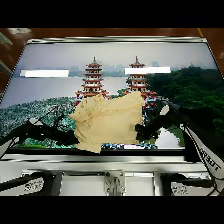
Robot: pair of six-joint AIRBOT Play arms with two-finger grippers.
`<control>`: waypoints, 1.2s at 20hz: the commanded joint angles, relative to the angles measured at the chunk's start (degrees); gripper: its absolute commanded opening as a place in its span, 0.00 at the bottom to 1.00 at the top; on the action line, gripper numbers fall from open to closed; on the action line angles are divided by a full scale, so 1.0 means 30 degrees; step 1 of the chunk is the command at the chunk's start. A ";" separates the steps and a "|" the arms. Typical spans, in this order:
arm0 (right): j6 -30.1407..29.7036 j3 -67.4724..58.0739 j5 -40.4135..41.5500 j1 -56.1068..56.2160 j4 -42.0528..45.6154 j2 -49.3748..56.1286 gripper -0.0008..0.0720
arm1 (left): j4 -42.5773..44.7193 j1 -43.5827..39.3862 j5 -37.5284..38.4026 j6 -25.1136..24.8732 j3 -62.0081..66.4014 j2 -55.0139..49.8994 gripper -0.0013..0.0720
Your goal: Fold the shirts.
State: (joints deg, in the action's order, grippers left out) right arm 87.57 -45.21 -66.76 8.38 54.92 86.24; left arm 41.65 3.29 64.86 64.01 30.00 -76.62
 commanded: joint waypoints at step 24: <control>0.0947 -1.9781 -0.3009 0.0437 0.8007 -1.1999 0.09 | 1.3041 -0.0029 0.2018 0.6193 2.6760 1.1147 0.07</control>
State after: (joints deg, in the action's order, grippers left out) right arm 85.86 -103.90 -63.79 9.74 69.21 48.80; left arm 75.66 3.18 67.75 84.84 113.51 -43.35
